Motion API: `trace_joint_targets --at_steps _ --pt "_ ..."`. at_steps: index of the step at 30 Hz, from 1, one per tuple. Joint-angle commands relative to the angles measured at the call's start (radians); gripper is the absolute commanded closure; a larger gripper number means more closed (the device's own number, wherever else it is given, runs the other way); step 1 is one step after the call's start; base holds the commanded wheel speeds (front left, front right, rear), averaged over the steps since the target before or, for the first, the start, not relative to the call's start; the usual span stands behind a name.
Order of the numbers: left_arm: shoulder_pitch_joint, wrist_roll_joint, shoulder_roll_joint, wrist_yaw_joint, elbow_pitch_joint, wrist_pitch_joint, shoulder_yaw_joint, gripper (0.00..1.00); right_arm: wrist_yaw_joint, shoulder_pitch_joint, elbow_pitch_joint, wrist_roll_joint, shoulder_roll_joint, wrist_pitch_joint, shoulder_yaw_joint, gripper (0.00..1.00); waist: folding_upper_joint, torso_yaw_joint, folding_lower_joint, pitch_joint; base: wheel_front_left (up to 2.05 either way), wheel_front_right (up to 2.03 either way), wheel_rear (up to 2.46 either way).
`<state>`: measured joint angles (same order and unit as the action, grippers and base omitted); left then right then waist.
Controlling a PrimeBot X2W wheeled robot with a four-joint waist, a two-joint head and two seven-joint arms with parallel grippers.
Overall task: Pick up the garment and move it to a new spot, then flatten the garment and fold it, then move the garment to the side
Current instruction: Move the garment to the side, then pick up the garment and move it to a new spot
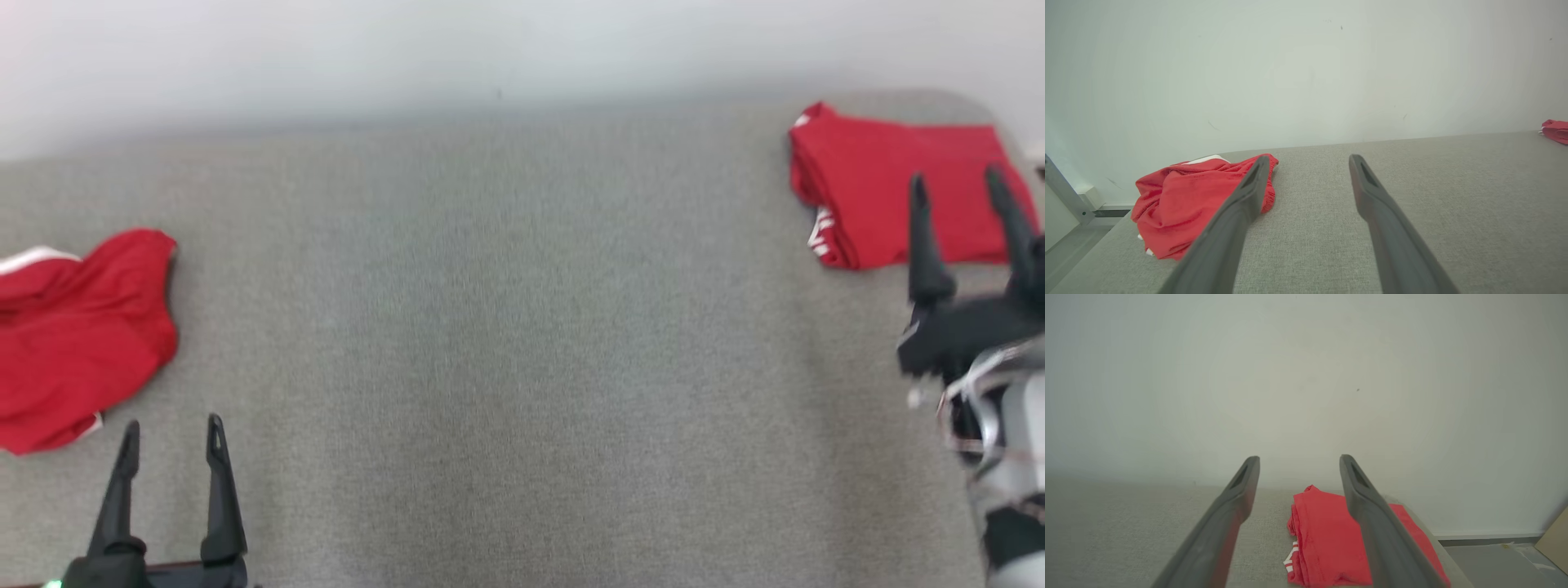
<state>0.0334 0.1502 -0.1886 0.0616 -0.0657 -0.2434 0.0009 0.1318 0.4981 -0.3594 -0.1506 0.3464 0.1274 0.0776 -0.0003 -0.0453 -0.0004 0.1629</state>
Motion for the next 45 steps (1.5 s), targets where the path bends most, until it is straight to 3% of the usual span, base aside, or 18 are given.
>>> trace_joint_targets --at_steps 1,16,28,45 --pt "0.017 0.001 0.001 0.003 0.007 0.005 0.0 0.0 -0.003 -0.04 0.015 -0.012 -0.017 0.0 0.003 0.0 0.0003 -0.002 0.0004 -0.065 0.0 0.0 0.0" --pt "0.054 0.023 0.001 0.011 0.083 0.025 -0.009 0.0 -0.003 -0.414 0.199 -0.01 -0.201 0.003 0.029 0.0 0.0003 0.016 0.0004 -0.169 0.0 0.0 0.0" --pt "0.087 0.013 -0.021 0.023 0.1 0.054 -0.014 0.0 -0.003 -0.535 0.239 0.022 -0.261 -0.007 0.023 0.0 0.0003 0.041 0.0004 -0.216 0.0 0.0 0.0" --pt "0.108 0.043 -0.048 0.017 0.061 0.101 -0.017 0.0 -0.003 -0.61 0.326 0.066 -0.294 -0.061 0.008 0.0 0.0003 0.068 0.0004 -0.242 0.0 0.0 0.0"
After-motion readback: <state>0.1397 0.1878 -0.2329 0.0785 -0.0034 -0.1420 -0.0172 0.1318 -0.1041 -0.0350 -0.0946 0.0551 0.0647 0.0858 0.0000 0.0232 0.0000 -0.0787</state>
